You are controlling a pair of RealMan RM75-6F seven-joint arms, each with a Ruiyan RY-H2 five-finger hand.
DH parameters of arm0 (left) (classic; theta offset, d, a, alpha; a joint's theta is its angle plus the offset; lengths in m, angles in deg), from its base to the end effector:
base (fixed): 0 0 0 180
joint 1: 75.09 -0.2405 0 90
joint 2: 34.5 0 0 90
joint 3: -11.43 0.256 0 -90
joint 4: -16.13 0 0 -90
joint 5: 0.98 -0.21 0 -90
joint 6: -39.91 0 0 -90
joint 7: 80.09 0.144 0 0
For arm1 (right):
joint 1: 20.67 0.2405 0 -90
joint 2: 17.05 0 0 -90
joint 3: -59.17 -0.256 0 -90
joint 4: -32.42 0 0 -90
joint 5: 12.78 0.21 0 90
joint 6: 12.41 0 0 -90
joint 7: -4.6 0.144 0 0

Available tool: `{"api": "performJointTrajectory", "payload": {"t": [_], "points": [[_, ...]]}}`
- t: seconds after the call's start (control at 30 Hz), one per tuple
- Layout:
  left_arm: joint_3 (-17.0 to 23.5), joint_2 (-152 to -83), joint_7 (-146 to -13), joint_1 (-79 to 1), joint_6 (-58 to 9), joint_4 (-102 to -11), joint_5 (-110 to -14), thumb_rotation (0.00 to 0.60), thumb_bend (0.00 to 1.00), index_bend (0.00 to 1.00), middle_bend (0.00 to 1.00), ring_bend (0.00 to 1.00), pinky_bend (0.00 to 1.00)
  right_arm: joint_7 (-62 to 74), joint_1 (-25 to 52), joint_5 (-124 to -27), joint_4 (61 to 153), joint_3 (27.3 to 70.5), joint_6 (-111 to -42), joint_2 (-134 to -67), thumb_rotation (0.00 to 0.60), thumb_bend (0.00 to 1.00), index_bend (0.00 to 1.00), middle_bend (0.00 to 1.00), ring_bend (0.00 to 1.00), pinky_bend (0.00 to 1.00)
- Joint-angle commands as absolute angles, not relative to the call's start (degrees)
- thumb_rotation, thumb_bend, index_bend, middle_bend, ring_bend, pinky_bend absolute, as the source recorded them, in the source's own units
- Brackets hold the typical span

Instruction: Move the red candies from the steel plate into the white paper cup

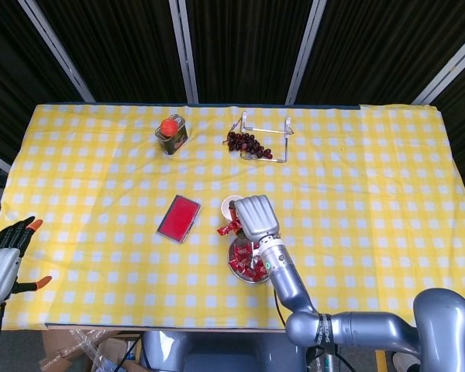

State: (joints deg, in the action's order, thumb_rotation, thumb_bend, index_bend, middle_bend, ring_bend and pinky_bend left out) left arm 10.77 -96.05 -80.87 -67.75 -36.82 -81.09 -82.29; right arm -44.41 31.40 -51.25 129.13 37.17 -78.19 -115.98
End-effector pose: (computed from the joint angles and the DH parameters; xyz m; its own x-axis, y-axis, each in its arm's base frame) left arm -0.3113 0.1826 0.1450 0.3335 0.1726 0.9268 0.9384 0.0329 -0.3438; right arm -0.0343 -0.3375 -0.0357 0.4015 -0.2482 0.8816 -0.8977 -0.2975 0.3251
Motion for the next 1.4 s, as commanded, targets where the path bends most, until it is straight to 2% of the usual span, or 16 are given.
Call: {"api": "performJointTrajectory", "payload": {"t": [0.03, 0.57, 1.27, 1.4], "points": [[10.8, -95.9, -81.1, -67.7, -36.6, -81.2, -82.1, 0.6, 0.04, 0.0, 0.0, 0.0, 0.0, -44.1, 33.1, -50.0, 126.7, 36.3, -77.0, -116.7, 0.6, 0.53, 0.68, 0.81, 0.84, 0.92], [10.7, -95.5, -81.7, -67.4, -35.5, -81.6, -81.3, 0.6, 0.04, 0.0, 0.0, 0.0, 0.0, -39.8, 37.9, -47.7, 115.3, 35.0, -73.0, -119.3, 0.6, 0.53, 0.68, 0.81, 0.84, 0.92], [10.8, -95.1, -81.2, -67.1, -34.4, -82.4, -80.4, 0.6, 0.04, 0.0, 0.0, 0.0, 0.0, -36.6, 39.5, -46.0, 110.4, 36.8, -70.8, -120.5, 0.6, 0.53, 0.68, 0.81, 0.84, 0.92], [10.9, -95.1, -81.2, -67.0, -34.3, -82.4, -80.3, 0.6, 0.04, 0.0, 0.0, 0.0, 0.0, -36.0, 39.4, -46.1, 110.3, 37.0, -70.8, -120.4, 0.6, 0.53, 0.65, 0.81, 0.84, 0.92]]}}
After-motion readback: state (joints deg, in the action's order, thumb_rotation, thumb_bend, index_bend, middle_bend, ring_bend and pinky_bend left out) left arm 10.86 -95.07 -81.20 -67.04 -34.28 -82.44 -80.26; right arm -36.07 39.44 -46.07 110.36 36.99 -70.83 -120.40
